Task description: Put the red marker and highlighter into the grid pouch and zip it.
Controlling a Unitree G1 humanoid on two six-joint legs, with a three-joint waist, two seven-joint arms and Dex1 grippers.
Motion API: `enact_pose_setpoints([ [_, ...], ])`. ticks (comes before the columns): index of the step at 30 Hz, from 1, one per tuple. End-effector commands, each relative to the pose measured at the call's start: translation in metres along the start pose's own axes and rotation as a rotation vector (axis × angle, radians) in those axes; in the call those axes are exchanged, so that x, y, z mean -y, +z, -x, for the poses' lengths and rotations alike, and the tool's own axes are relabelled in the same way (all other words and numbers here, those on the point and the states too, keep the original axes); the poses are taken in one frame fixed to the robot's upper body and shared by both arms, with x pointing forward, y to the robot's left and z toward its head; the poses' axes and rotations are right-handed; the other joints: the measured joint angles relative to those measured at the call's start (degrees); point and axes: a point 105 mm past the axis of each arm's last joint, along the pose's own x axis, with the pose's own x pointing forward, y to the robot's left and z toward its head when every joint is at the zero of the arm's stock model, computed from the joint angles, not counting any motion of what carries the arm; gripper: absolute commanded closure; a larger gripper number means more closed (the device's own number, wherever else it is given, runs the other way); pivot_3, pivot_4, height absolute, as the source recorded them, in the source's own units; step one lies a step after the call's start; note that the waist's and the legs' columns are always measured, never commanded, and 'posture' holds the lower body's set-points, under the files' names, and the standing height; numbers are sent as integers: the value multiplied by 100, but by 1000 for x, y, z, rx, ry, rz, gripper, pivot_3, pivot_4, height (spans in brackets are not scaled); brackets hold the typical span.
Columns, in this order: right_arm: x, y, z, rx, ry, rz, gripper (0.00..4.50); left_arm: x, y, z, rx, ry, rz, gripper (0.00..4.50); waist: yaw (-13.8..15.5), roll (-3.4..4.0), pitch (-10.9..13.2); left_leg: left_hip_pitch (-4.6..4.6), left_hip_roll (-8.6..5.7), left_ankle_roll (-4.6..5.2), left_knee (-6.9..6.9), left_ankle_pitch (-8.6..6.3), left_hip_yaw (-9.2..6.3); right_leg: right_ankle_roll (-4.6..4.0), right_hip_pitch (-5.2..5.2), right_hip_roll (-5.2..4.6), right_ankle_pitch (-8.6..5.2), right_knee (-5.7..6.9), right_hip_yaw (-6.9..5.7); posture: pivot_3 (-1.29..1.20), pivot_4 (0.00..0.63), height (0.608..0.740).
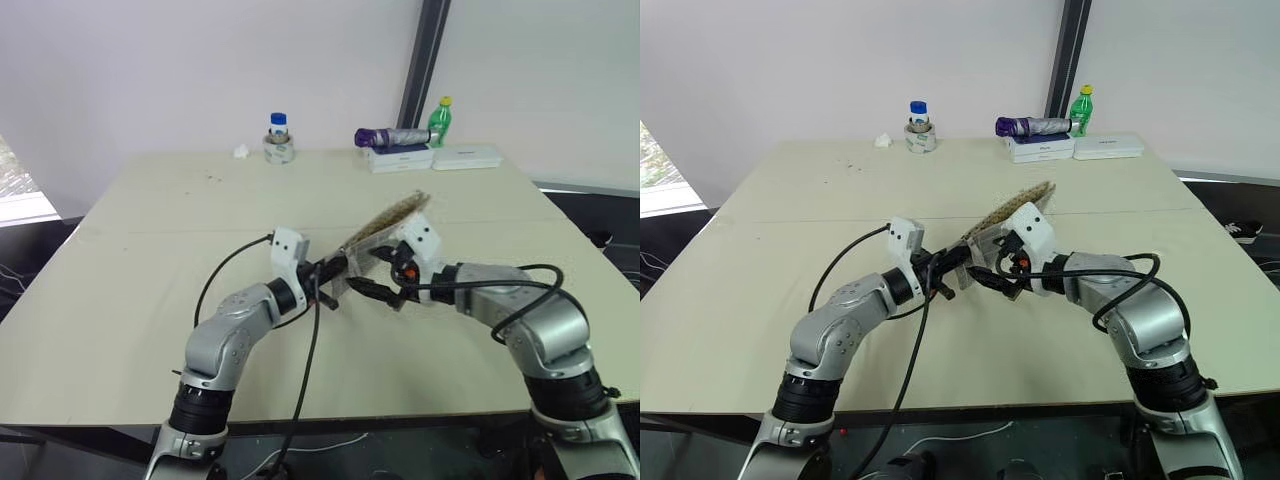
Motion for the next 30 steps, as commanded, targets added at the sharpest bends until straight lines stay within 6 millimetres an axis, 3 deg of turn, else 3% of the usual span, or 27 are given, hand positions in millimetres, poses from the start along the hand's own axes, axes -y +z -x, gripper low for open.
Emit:
enact_pose_setpoints([
  [1,0,11,-1,38,-4,4,2157,12,18,-1,62,-44,-28,4500,2,0,0,0,0,0,0,0,0,0,0,0,0,0,0,0,150,740],
  [5,0,11,-3,38,-3,-10,4272,11,18,-1,64,-39,-25,4500,6,0,0,0,-1,0,1,0,0,0,1,-1,0,0,1,0,150,740],
  [6,0,11,-2,38,-3,-11,4453,10,18,-1,65,-38,-25,4500,5,0,0,0,-1,0,1,0,0,0,0,-1,0,0,1,0,150,740],
  [12,8,15,7,37,-26,30,4453,5,17,2,61,-13,-74,4500,4,0,0,0,-1,0,0,0,1,0,0,-1,0,0,1,0,150,740],
  [22,81,38,65,-4,-311,180,4453,-23,-2,29,-59,28,-320,4500,8,1,0,0,0,0,-5,0,6,-1,-1,-2,0,-4,3,0,150,740],
  [30,126,25,93,-83,-500,204,4453,-31,-8,43,-86,40,-360,4500,-15,2,0,2,2,1,-7,-1,12,-1,-2,-2,0,-4,9,0,150,740],
])
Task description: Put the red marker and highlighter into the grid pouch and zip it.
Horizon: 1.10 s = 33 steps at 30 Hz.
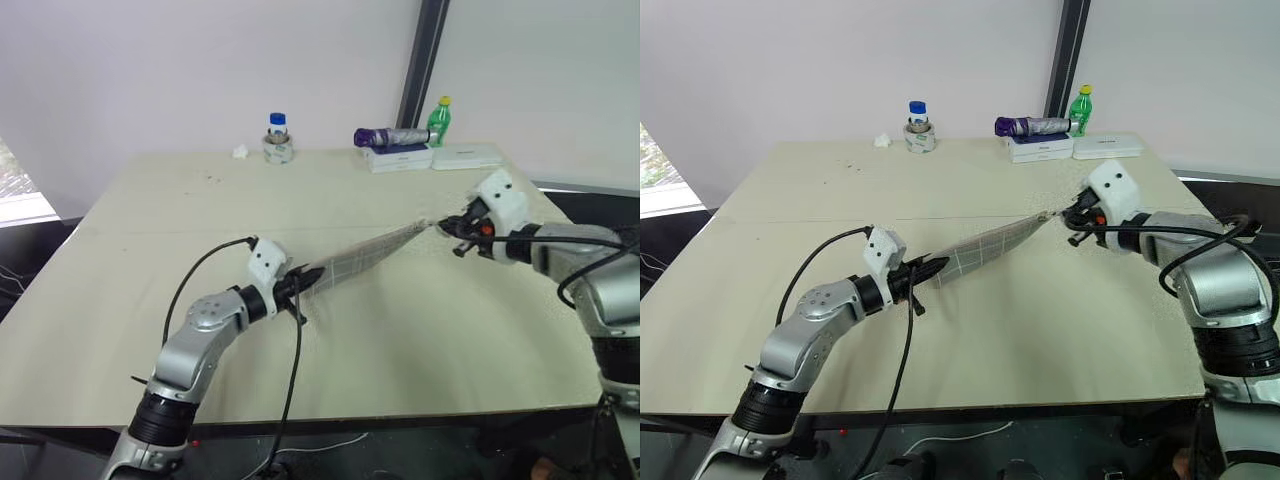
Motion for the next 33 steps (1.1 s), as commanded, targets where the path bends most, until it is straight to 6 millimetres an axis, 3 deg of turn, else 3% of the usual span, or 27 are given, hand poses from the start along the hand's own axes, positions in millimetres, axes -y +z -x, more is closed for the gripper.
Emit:
enact_pose_setpoints([
  [1,25,6,11,19,-110,36,4453,-7,-7,9,-31,35,-24,4500,2,0,0,0,0,0,0,0,0,0,-1,0,0,0,0,0,150,740],
  [4,21,4,8,27,-90,31,4453,-7,-8,11,-39,34,-37,4500,4,0,0,-1,0,0,0,0,0,0,-1,0,0,0,0,0,150,740],
  [7,1,7,5,65,24,20,4453,-4,-9,11,-51,19,-95,4500,0,0,0,0,1,0,0,0,-1,0,-1,0,0,1,0,0,150,740],
  [8,-11,6,6,73,90,7,4220,-3,-10,11,-57,14,-124,4500,5,0,0,0,1,0,0,0,-1,0,0,1,0,1,0,0,150,740],
  [10,-36,-1,9,73,211,28,3643,-3,-11,11,-64,12,-157,4500,11,0,0,0,1,0,0,0,-2,0,1,1,0,0,-1,0,150,740],
  [15,-63,-14,14,55,297,51,1161,0,-18,13,-92,-15,-194,4500,7,2,-1,1,2,1,1,-1,0,1,2,0,0,1,1,0,150,740],
  [18,-66,-20,17,39,313,34,1117,4,-20,17,-92,-31,-146,3347,8,2,-1,5,4,1,3,-1,-1,0,5,1,0,1,1,0,150,740],
  [23,-63,-32,19,8,300,22,1117,4,-27,32,-136,-33,-109,834,24,1,0,-2,7,2,1,-1,-4,0,-1,-4,0,0,0,0,150,740],
  [27,-56,-37,19,13,266,8,1117,1,-32,50,-160,1,-27,834,22,1,0,-1,8,2,1,-1,-5,0,1,-5,0,-1,0,0,150,740],
  [30,-45,-44,19,48,190,-17,1117,-14,-41,85,-183,136,65,834,5,1,0,0,10,3,-1,-2,-4,-1,1,-7,-1,-2,1,0,150,740],
  [33,-35,-45,19,93,130,-23,1117,-26,-42,101,-188,227,76,834,22,3,1,0,12,3,-4,-2,-4,-1,-3,-6,-1,-1,1,0,150,740],
])
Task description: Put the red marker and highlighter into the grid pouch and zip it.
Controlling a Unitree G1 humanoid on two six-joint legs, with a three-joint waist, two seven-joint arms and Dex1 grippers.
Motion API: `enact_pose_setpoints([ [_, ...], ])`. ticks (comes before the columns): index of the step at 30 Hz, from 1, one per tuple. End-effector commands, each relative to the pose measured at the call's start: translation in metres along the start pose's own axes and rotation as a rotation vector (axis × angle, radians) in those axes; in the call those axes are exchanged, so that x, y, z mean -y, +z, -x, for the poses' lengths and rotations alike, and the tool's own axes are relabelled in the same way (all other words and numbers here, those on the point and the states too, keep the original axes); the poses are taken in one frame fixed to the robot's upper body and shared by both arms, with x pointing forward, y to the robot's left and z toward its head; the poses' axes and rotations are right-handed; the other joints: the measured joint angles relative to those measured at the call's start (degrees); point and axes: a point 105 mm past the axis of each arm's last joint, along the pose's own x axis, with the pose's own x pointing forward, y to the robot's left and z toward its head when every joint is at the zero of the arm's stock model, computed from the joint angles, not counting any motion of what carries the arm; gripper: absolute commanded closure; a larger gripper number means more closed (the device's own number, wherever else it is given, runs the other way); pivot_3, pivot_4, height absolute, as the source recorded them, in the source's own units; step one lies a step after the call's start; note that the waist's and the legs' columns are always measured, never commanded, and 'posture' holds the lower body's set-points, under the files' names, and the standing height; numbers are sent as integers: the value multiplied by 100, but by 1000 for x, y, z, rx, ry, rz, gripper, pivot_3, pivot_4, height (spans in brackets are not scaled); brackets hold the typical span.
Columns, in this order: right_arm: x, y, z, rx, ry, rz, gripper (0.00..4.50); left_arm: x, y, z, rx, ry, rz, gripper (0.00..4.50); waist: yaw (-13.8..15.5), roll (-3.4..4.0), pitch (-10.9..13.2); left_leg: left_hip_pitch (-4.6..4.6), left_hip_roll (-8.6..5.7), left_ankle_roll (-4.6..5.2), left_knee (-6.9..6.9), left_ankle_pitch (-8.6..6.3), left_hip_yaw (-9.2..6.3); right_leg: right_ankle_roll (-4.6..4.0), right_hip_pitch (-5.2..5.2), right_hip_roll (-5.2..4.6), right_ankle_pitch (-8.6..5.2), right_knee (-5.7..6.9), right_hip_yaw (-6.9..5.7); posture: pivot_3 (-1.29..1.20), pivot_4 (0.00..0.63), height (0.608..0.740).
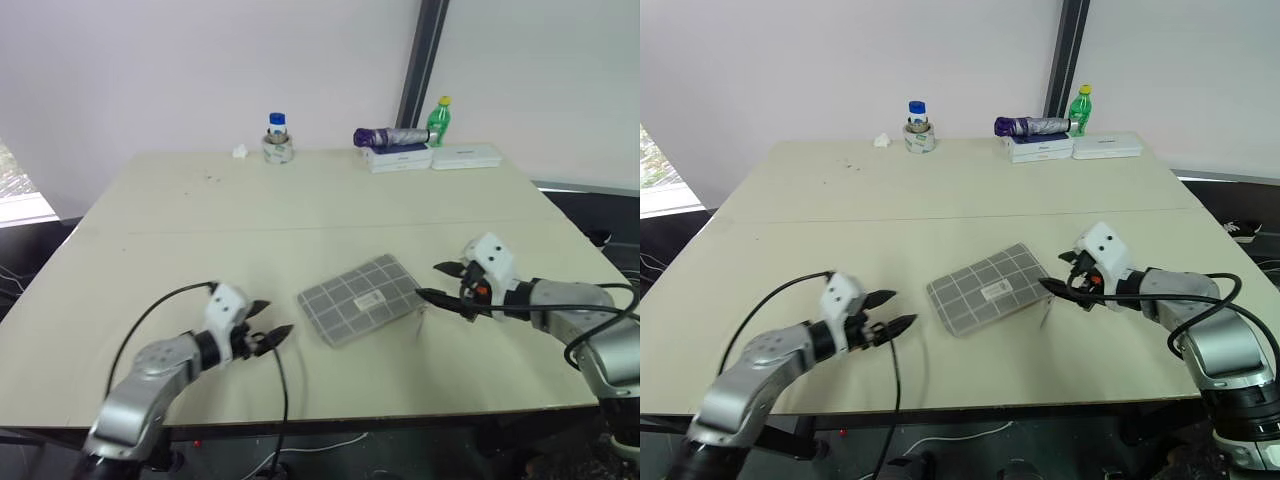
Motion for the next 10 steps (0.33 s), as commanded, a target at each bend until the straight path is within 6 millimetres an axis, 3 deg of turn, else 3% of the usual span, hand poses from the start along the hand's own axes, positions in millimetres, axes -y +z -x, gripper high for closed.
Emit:
enact_pose_setpoints([
  [1,15,12,6,95,-76,25,1117,-22,19,19,76,129,-8,834,23,0,0,0,0,0,1,0,-1,0,1,1,0,0,-1,0,150,740],
  [6,17,5,7,113,-48,-28,1117,-46,26,38,124,268,11,834,30,-1,0,0,-6,0,13,0,-1,0,10,-7,0,-2,-3,0,150,740],
  [10,14,3,7,124,-22,-49,1117,-53,28,46,135,315,4,834,17,-1,0,0,-5,0,5,0,0,0,6,-7,0,-2,-3,0,150,740],
])
